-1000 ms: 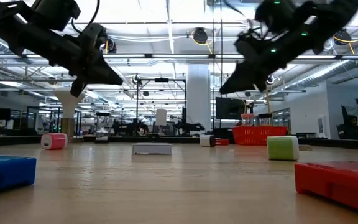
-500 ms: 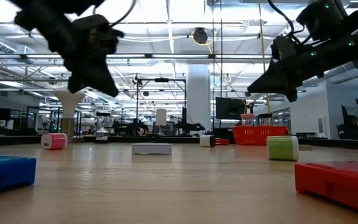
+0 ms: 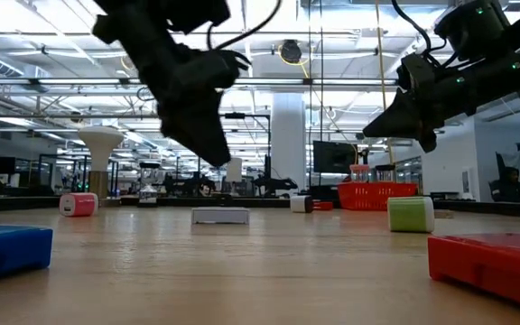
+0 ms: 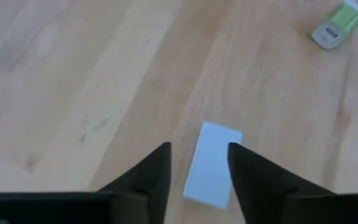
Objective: Pick & Place Office items
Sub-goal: Put the white digital clock into the bottom left red basket
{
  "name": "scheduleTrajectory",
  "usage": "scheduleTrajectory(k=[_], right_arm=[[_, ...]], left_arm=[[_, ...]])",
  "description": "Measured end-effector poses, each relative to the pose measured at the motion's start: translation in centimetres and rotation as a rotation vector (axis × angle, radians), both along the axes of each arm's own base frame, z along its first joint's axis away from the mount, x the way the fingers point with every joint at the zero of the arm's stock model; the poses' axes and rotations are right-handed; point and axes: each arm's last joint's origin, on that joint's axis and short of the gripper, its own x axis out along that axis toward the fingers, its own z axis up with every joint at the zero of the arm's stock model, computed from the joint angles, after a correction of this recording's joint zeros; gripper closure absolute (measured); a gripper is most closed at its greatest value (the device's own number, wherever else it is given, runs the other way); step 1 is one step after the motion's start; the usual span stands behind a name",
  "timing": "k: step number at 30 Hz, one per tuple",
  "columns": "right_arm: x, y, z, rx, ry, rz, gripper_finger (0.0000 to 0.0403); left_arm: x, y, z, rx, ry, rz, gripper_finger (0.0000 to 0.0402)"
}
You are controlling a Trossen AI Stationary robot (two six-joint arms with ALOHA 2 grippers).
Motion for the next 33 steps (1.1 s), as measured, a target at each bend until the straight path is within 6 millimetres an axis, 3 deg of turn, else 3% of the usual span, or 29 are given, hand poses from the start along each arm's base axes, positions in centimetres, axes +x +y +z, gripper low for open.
scheduleTrajectory(k=[7, 15, 20, 33], right_arm=[[0.0, 0.3, -0.1, 0.000, 0.007, 0.024, 0.0401], [0.1, 0.6, -0.1, -0.002, 0.013, 0.044, 0.0401], [0.1, 0.6, -0.1, -0.009, 0.016, 0.047, 0.0402], [0.1, 0.6, -0.1, -0.014, 0.017, 0.049, 0.0402]], left_arm=[[3.1, -0.4, -1.5, 0.076, 0.057, -0.143, 0.0152], [3.5, -1.0, -2.7, 0.070, 0.166, -0.217, 0.0105], [3.4, -1.2, -3.4, 0.080, 0.206, -0.178, 0.0112], [3.6, -1.0, -4.6, 0.040, 0.232, -0.144, 0.0192]])
